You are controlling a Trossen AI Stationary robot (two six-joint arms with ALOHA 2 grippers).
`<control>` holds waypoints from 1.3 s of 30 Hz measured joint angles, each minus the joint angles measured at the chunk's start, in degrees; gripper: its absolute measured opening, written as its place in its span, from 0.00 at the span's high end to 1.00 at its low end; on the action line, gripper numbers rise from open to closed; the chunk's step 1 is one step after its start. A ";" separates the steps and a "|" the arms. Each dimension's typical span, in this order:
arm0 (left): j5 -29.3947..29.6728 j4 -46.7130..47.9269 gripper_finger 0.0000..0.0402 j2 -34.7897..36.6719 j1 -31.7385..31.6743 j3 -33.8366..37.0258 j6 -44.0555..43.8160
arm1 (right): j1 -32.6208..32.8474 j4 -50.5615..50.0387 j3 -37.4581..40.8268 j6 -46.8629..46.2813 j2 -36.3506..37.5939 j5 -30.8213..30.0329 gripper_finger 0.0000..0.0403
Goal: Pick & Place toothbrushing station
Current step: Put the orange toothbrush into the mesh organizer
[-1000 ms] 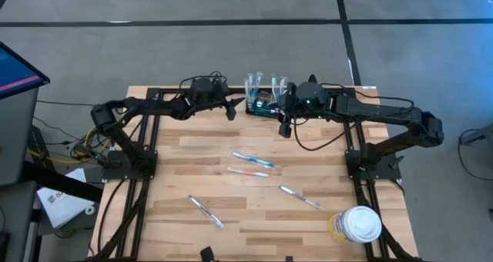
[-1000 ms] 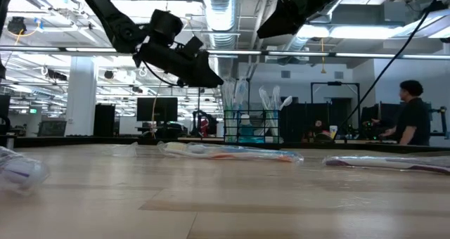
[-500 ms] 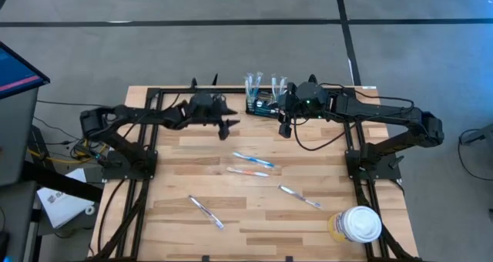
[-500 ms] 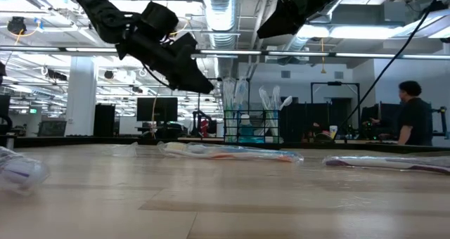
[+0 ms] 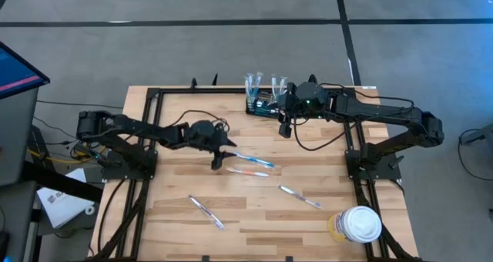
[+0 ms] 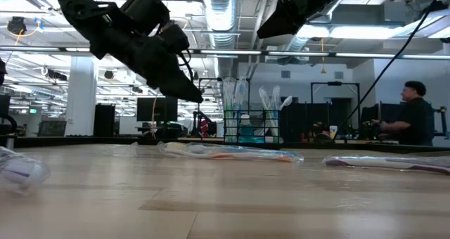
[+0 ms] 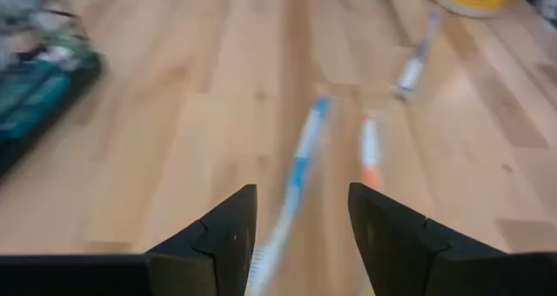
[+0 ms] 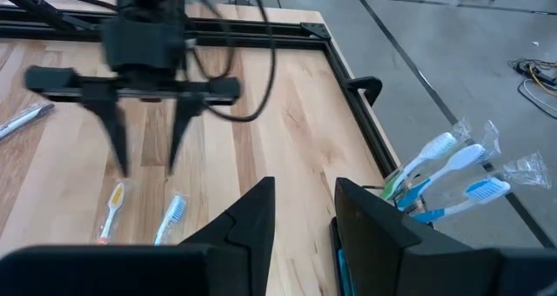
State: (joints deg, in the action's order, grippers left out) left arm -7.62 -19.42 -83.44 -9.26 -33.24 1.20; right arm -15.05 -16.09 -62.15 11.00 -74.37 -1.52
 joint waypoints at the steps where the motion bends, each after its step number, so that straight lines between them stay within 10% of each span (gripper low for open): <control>1: 0.00 -0.02 0.56 0.00 0.99 0.19 0.01 | 0.00 0.01 0.00 -0.01 0.00 0.02 0.72; 39: 5.90 0.44 0.49 -0.07 8.22 9.79 -4.53 | 0.02 -0.01 0.02 -0.03 0.00 0.02 0.72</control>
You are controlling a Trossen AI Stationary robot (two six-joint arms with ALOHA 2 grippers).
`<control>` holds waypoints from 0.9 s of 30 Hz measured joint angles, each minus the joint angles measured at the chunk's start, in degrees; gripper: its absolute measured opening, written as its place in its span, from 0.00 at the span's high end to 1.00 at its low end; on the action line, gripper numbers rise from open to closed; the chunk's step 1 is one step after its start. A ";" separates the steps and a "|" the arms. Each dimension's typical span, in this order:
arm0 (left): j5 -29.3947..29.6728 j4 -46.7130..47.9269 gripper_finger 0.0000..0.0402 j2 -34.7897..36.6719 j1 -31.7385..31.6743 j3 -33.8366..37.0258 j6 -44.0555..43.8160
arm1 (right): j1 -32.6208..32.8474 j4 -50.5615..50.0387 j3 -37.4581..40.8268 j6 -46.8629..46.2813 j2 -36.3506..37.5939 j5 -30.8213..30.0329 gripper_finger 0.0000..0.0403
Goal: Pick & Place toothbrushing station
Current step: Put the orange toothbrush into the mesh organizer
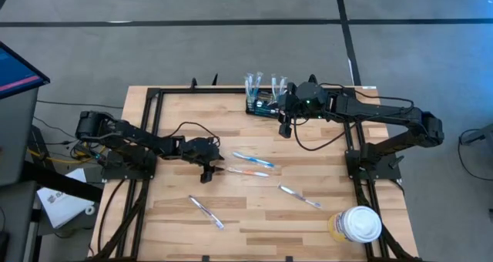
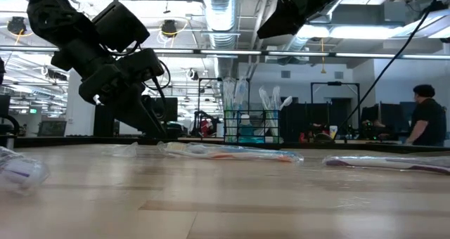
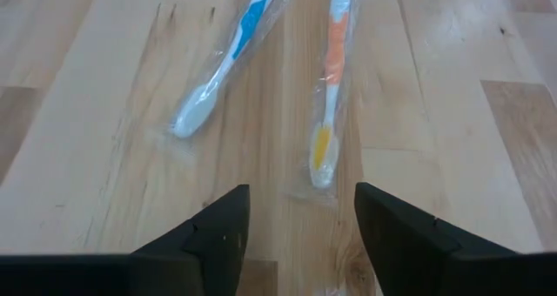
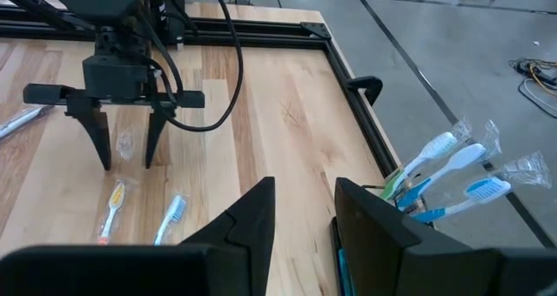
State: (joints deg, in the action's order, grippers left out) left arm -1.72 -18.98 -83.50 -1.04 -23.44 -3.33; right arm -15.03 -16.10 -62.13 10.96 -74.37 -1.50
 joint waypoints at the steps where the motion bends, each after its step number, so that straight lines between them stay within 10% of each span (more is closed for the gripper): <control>1: 0.00 -0.02 0.48 0.00 0.00 0.00 0.02 | 0.00 0.00 0.00 0.00 0.00 0.00 0.72; 27: -0.02 -7.22 0.46 -7.93 0.00 -0.02 -0.05 | 0.00 -0.04 0.00 0.00 0.00 0.00 0.72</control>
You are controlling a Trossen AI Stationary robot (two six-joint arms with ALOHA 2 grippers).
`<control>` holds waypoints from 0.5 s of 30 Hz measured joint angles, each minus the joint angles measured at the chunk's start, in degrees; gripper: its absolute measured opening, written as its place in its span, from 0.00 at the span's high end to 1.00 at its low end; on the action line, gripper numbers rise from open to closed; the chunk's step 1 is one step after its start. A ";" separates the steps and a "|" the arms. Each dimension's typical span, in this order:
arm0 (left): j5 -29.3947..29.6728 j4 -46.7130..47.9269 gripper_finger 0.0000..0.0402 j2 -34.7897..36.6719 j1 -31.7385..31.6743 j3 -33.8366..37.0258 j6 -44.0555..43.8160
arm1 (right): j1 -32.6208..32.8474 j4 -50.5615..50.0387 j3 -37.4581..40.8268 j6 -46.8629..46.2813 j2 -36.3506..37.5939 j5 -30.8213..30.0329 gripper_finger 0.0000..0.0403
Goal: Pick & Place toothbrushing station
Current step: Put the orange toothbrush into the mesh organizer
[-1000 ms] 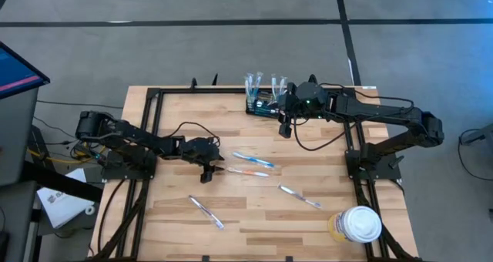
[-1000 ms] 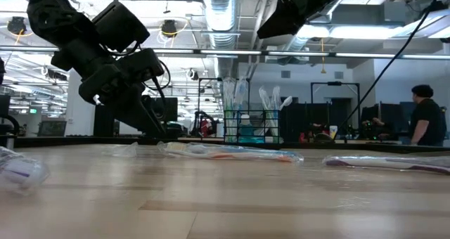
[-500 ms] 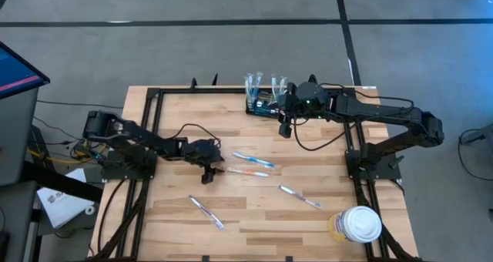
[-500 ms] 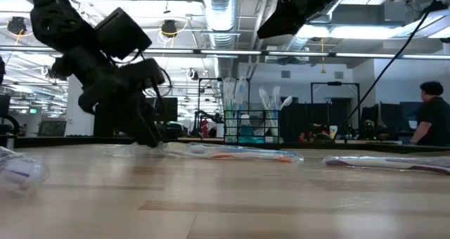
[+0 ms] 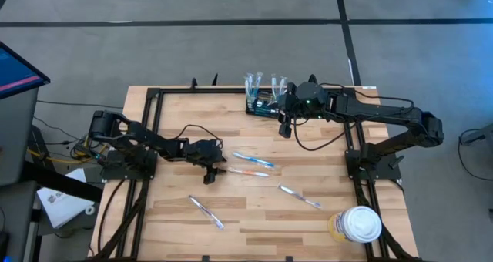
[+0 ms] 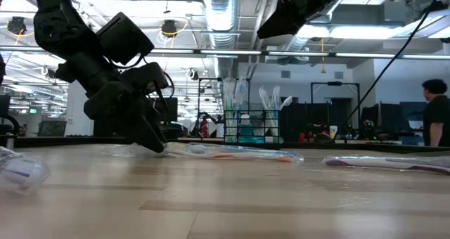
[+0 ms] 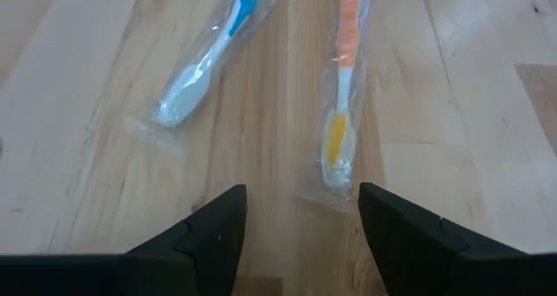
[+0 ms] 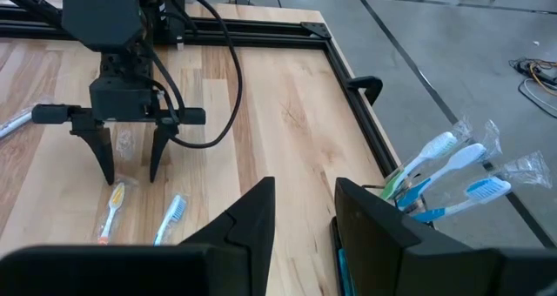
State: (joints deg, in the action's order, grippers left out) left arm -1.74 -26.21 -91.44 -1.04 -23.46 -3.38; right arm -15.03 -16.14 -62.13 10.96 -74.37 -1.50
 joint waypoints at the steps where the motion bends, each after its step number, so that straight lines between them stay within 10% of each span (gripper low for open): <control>1: -0.14 -0.11 0.47 0.00 0.00 0.00 0.02 | -0.01 0.00 0.00 0.00 0.00 0.01 0.72; 15: -1.66 -0.86 0.60 0.02 0.00 0.00 0.09 | -0.01 -0.01 0.00 0.00 0.00 0.02 0.72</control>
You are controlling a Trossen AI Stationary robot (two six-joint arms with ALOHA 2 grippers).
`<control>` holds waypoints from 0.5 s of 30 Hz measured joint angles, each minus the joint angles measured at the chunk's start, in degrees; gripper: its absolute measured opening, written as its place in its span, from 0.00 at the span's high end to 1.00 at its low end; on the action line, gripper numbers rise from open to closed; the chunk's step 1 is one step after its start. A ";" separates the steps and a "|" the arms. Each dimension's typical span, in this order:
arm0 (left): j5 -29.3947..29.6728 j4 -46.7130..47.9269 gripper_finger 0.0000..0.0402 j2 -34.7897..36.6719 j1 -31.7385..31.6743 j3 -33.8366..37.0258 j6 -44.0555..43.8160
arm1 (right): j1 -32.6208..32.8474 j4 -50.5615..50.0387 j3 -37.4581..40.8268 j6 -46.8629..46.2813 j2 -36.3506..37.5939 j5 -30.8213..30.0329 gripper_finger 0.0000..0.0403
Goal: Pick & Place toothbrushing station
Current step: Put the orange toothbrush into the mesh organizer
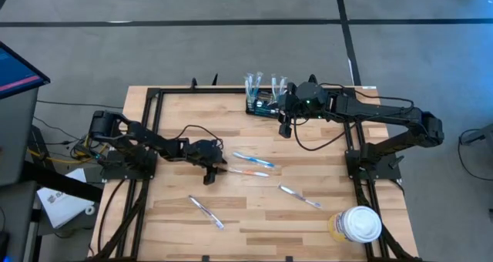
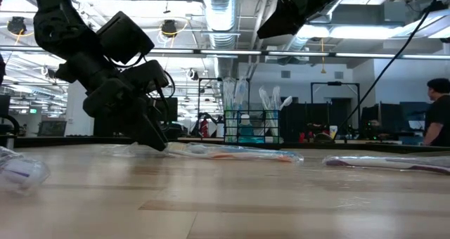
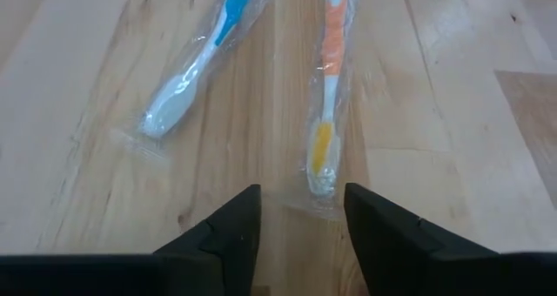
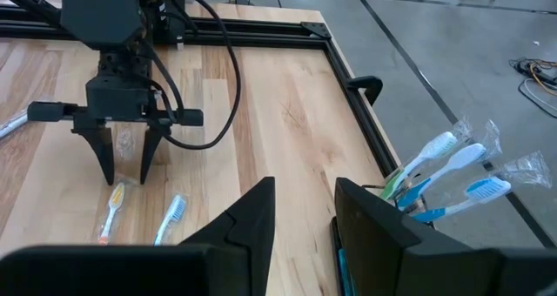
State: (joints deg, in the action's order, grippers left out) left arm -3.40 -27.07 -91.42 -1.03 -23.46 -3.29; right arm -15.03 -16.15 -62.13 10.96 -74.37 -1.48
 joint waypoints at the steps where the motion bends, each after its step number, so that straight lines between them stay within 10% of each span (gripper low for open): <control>1: -0.01 -0.10 0.62 -0.20 0.00 0.00 0.00 | -0.01 0.00 0.00 0.00 0.00 0.00 0.72; 15: 0.50 -3.80 0.98 -4.35 -0.07 -0.22 2.37 | 0.01 -0.02 0.00 0.00 0.02 0.01 0.72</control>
State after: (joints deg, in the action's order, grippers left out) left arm -2.90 -30.87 -95.77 -1.10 -23.68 -0.92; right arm -15.03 -16.17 -62.13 10.96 -74.35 -1.48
